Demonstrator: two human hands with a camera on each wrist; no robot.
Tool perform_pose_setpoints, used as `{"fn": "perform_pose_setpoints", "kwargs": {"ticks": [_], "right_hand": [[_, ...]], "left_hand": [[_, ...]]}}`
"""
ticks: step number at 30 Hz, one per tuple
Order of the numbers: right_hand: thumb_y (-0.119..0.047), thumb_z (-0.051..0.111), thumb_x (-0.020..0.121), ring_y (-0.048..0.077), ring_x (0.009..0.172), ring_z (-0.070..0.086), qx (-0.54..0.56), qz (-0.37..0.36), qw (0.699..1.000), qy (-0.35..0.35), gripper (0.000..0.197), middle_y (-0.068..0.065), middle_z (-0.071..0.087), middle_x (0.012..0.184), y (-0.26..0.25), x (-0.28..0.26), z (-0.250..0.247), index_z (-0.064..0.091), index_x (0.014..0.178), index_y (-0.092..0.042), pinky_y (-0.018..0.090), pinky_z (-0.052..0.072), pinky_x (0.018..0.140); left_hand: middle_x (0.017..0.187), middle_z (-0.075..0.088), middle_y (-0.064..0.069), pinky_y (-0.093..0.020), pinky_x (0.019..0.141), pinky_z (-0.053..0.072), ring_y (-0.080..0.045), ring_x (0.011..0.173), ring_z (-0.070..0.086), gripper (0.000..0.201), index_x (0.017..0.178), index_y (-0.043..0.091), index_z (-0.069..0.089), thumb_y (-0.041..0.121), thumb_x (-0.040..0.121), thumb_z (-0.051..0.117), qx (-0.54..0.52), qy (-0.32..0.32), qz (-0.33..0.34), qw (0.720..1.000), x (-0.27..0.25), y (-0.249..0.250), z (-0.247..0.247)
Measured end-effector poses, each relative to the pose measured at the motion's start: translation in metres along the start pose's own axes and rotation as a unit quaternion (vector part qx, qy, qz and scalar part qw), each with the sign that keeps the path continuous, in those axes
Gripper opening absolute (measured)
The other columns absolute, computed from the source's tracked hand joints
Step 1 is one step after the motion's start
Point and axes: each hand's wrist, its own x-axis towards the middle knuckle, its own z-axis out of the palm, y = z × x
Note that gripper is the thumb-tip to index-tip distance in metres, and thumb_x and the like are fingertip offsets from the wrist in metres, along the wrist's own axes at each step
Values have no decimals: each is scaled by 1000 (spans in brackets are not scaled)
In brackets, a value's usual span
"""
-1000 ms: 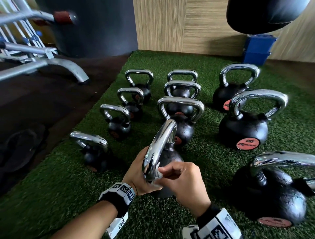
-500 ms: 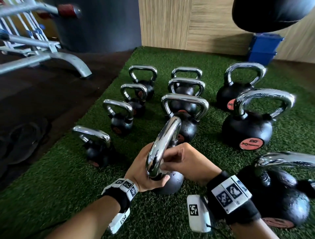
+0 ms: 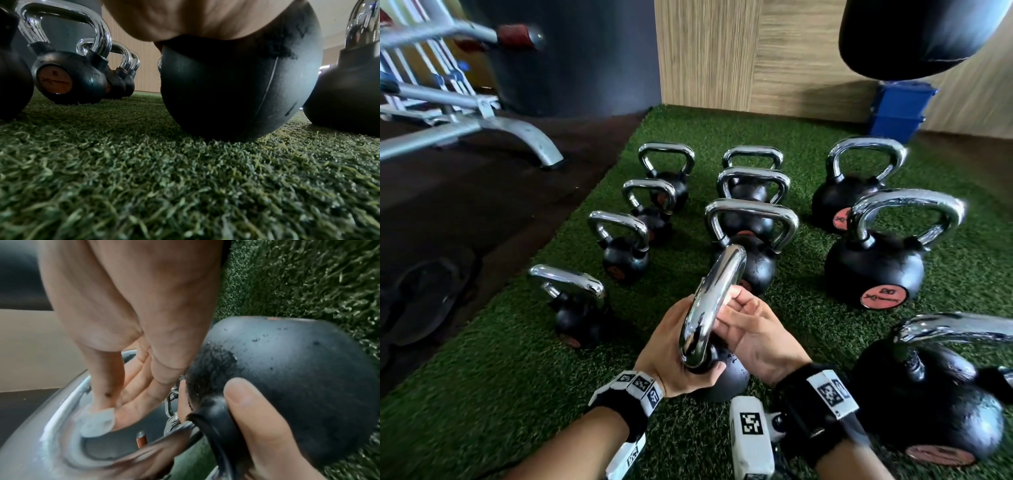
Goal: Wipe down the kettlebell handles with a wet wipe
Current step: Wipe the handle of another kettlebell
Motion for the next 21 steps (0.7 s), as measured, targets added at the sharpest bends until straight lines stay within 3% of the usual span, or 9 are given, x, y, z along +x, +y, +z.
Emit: {"fn": "perform_pose_setpoints", "kwargs": {"ticks": [2, 5, 8, 10, 13, 15, 17, 18, 21], "right_hand": [[13, 60, 78, 33, 93, 67, 18, -26, 999, 39, 32, 30, 59, 109, 4, 3, 0, 55, 108, 2, 37, 58, 88], [16, 70, 68, 37, 89, 66, -28, -64, 995, 67, 29, 33, 61, 104, 5, 7, -2, 57, 86, -2, 43, 60, 83], [9, 87, 53, 29, 75, 71, -127, -158, 972, 119, 42, 21, 72, 86, -1, 17, -3, 58, 78, -9, 40, 62, 71], [6, 84, 54, 25, 71, 70, -219, -230, 931, 180, 40, 14, 73, 81, -7, 24, -2, 60, 77, -16, 38, 59, 69], [3, 83, 62, 24, 70, 70, -382, -266, 835, 295, 40, 7, 73, 82, -14, 32, -8, 60, 77, -26, 40, 58, 66], [-8, 85, 63, 10, 67, 70, -458, -266, 778, 338, 37, -7, 72, 79, -14, 34, -10, 59, 81, -28, 27, 58, 62], [-16, 84, 65, 0, 64, 67, -492, -279, 745, 354, 34, -17, 70, 76, -13, 36, -8, 59, 82, -30, 12, 51, 58], [-18, 83, 65, -2, 64, 66, -502, -280, 734, 362, 32, -16, 70, 73, -13, 37, -6, 58, 82, -30, 8, 48, 56], [-16, 78, 68, 1, 62, 63, -523, -253, 717, 386, 26, -13, 66, 65, -14, 45, -4, 58, 83, -26, 3, 41, 54]], "left_hand": [[136, 59, -8, -53, 109, 47, -32, 131, 56, 89, 139, 53, 25, 52, 67, 77, 4, 1, 0, 1000, 0, 0, -1], [140, 57, -11, -56, 109, 46, -34, 134, 53, 91, 143, 47, 25, 50, 69, 77, -6, 0, 4, 1000, -1, -2, -1], [140, 56, -15, -56, 111, 44, -35, 134, 53, 91, 143, 47, 26, 48, 68, 77, -25, 2, 3, 1000, 1, 1, 0], [137, 58, -16, -51, 109, 47, -36, 131, 56, 90, 141, 46, 25, 51, 67, 76, 1, 9, 9, 1000, 0, 1, 0], [136, 59, -13, -48, 107, 49, -32, 129, 58, 91, 140, 48, 25, 53, 66, 78, -2, 9, -6, 1000, 0, 0, -1], [136, 58, -6, -43, 106, 49, -27, 126, 59, 92, 141, 50, 25, 56, 67, 79, 0, 7, -11, 1000, -1, -3, 0], [132, 58, -2, -42, 103, 51, -28, 119, 63, 96, 143, 56, 21, 59, 67, 79, 6, -1, -16, 1000, -2, -7, 1], [131, 59, -3, -45, 100, 54, -31, 114, 65, 96, 140, 65, 18, 61, 68, 80, -16, -12, -34, 999, -3, -8, 2], [133, 58, -4, -51, 97, 56, -34, 113, 66, 94, 134, 75, 16, 68, 65, 80, -53, -34, -68, 996, -5, -12, 3]]}}
